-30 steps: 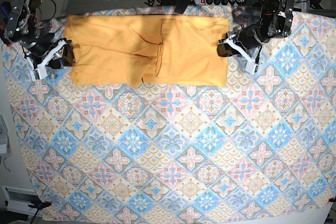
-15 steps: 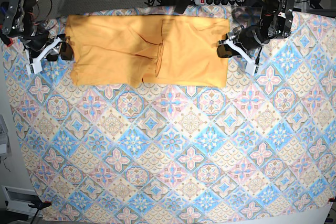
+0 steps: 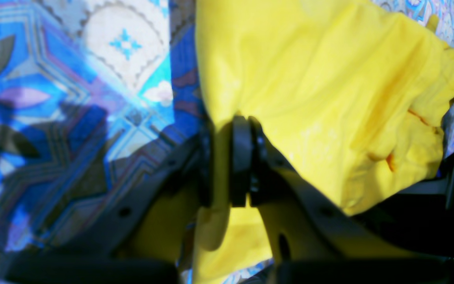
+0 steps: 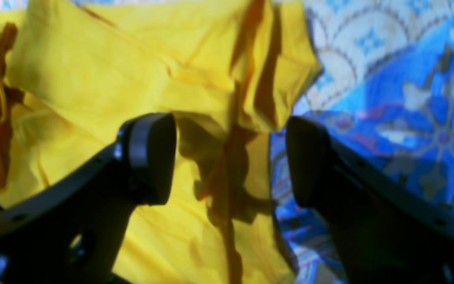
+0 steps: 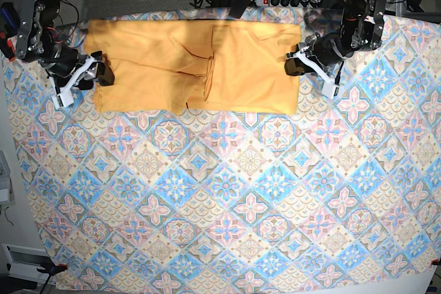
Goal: Fold the T-shirt properly
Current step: 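Move the right gripper to the strip's other end and grasp it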
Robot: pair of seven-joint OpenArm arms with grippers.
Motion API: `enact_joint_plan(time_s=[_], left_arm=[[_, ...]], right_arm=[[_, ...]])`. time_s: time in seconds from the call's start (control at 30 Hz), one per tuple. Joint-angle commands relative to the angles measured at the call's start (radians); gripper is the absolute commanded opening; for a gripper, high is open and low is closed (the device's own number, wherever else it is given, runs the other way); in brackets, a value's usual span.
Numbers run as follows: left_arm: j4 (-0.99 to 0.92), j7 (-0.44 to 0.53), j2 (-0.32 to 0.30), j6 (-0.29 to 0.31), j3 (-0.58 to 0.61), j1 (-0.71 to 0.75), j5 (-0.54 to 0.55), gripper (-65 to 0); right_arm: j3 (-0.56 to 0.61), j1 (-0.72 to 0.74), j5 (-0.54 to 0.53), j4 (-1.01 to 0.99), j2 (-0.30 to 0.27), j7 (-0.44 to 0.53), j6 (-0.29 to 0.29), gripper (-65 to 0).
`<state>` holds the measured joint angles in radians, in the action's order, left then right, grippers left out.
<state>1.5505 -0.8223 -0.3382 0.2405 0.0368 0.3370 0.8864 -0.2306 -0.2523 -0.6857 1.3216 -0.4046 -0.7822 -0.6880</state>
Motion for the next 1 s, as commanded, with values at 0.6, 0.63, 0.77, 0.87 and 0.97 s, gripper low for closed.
enact_joint_plan(time_s=[0.6,0.63,0.77,0.87,0.97], left_arm=[[0.011,0.013,-0.008,0.009,-0.005,-0.006,0.007,-60.1],[0.011,0.013,-0.008,0.009,-0.005,-0.006,0.007,-60.1],[0.011,0.013,-0.008,0.009,-0.005,-0.006,0.007,-60.1],[0.011,0.013,-0.008,0.009,-0.005,-0.006,0.007,-60.1],[0.011,0.013,-0.008,0.009,-0.005,-0.006,0.007,-60.1]], right_arm=[[0.044,-0.003,-0.021,-0.107,-0.018,-0.009,-0.01,-23.8],[0.049,-0.005,-0.021,-0.104,-0.018,-0.009,-0.01,-23.8],[0.058,-0.005,-0.021,-0.104,0.002,-0.009,-0.01,-23.8],[0.06,-0.005,-0.021,-0.103,0.003,-0.018,-0.01,-23.8],[0.06,-0.005,-0.021,-0.103,0.003,-0.041,-0.01,-23.9]])
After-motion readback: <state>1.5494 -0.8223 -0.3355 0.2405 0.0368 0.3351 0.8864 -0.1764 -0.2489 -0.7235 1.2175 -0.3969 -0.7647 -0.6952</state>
